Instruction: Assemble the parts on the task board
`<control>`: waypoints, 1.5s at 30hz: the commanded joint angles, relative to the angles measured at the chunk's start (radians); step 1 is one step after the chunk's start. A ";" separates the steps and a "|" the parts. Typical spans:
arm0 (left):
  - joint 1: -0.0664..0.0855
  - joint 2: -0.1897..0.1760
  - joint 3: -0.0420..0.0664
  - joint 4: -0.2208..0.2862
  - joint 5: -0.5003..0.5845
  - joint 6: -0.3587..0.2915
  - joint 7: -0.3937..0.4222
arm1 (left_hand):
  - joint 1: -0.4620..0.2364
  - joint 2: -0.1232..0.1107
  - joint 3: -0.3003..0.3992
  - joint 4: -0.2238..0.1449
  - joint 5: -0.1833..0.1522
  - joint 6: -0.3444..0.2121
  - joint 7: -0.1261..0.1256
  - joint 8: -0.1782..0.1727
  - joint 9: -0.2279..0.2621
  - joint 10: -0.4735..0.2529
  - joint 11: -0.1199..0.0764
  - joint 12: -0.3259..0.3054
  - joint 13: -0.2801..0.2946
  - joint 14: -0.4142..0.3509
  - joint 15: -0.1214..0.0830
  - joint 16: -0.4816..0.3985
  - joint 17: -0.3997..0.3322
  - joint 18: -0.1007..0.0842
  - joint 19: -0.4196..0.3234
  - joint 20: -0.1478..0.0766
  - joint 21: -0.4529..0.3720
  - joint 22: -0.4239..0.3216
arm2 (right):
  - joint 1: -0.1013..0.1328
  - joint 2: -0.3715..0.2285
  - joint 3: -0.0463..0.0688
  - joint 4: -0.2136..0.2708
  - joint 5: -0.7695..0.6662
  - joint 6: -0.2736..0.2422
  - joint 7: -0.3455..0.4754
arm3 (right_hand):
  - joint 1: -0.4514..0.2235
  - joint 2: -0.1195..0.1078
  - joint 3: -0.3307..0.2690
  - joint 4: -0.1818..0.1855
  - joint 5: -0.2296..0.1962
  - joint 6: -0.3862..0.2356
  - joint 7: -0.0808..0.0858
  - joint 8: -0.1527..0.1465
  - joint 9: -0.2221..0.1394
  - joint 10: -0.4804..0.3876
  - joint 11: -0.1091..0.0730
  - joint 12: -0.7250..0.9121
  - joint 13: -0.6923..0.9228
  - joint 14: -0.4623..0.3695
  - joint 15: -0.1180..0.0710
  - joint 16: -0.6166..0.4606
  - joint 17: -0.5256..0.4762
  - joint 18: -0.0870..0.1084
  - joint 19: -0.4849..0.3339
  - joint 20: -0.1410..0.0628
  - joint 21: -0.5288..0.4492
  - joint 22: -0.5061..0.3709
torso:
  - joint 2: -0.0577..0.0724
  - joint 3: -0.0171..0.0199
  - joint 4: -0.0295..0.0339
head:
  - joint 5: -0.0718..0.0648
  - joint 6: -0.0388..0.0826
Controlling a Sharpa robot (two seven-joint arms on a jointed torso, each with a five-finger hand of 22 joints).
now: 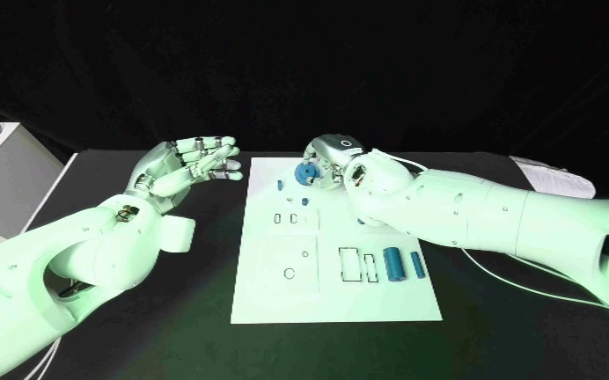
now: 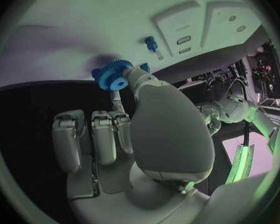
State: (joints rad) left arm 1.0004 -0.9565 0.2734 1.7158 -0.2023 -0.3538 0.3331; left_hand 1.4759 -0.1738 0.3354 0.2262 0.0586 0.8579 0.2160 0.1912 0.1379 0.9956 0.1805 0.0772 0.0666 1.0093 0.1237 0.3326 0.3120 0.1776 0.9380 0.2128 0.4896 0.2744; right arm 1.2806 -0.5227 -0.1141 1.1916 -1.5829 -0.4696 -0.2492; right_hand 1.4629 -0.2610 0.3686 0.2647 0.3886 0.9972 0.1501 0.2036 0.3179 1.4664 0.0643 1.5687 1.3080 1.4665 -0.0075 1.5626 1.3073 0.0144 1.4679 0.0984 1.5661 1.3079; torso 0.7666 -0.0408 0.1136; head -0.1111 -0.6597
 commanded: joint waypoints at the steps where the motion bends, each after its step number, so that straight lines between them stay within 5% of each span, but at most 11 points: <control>1: 0.000 0.002 0.001 0.002 -0.004 0.017 0.005 | -0.003 0.011 0.001 -0.007 -0.006 0.008 0.018 -0.006 -0.002 0.009 -0.001 -0.005 0.001 -0.009 0.000 0.004 0.002 -0.001 -0.008 0.000 0.007 0.002 | -0.003 0.006 -0.001 -0.010 -0.029 0.027 -0.014 | -0.010 0.003 0.006 0.002 -0.003 0.014 -0.012 0.001 0.001 0.104 -0.006 0.002 0.263 0.102 -0.007 0.006 0.253 -0.014 0.103 -0.009 0.005 0.263 | -0.001 0.0005 0.0003 | 0.000 -0.003; 30: 0.000 -0.002 0.001 0.005 -0.004 0.016 0.004 | -0.003 0.011 0.001 -0.007 -0.006 0.008 0.018 -0.006 -0.002 0.009 -0.001 -0.005 0.001 -0.009 0.000 0.004 0.002 -0.001 -0.008 0.000 0.007 0.002 | -0.010 0.032 -0.006 -0.048 -0.031 0.058 -0.016 | -0.037 -0.011 0.003 0.003 -0.039 -0.010 -0.004 -0.013 -0.006 0.104 0.000 0.002 0.263 0.100 -0.002 0.005 0.245 -0.014 0.103 -0.005 0.005 0.263 | -0.001 0.0015 -0.0022 | 0.005 -0.007; 45: 0.000 -0.004 0.001 0.004 -0.004 0.016 0.004 | -0.003 0.011 0.001 -0.007 -0.006 0.008 0.018 -0.006 -0.002 0.009 -0.001 -0.005 0.001 -0.009 0.000 0.004 0.002 -0.001 -0.008 0.000 0.007 0.002 | -0.017 0.006 -0.007 -0.012 -0.057 0.025 -0.026 | -0.035 -0.006 0.007 -0.001 -0.038 0.005 -0.008 -0.005 -0.003 0.104 -0.002 0.002 0.263 0.101 -0.003 0.005 0.246 -0.014 0.103 -0.005 0.005 0.263 | -0.001 0.0028 -0.0036 | 0.008 -0.009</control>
State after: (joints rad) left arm 1.0004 -0.9615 0.2734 1.7177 -0.2029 -0.3534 0.3316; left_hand 1.4722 -0.1701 0.3354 0.2262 0.0586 0.8579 0.2160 0.1912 0.1379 0.9956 0.1805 0.0772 0.0666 1.0093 0.1237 0.3322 0.3132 0.1776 0.9380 0.2128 0.4929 0.2755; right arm 1.2672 -0.5139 -0.1193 1.1756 -1.6151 -0.4608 -0.2602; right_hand 1.4262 -0.2663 0.3715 0.2678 0.3497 0.9950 0.1404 0.1958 0.3114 1.4664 0.0644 1.5687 1.3075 1.4665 -0.0074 1.5626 1.3079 0.0144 1.4644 0.0949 1.5660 1.3074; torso 0.7651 -0.0385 0.1115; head -0.1037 -0.6687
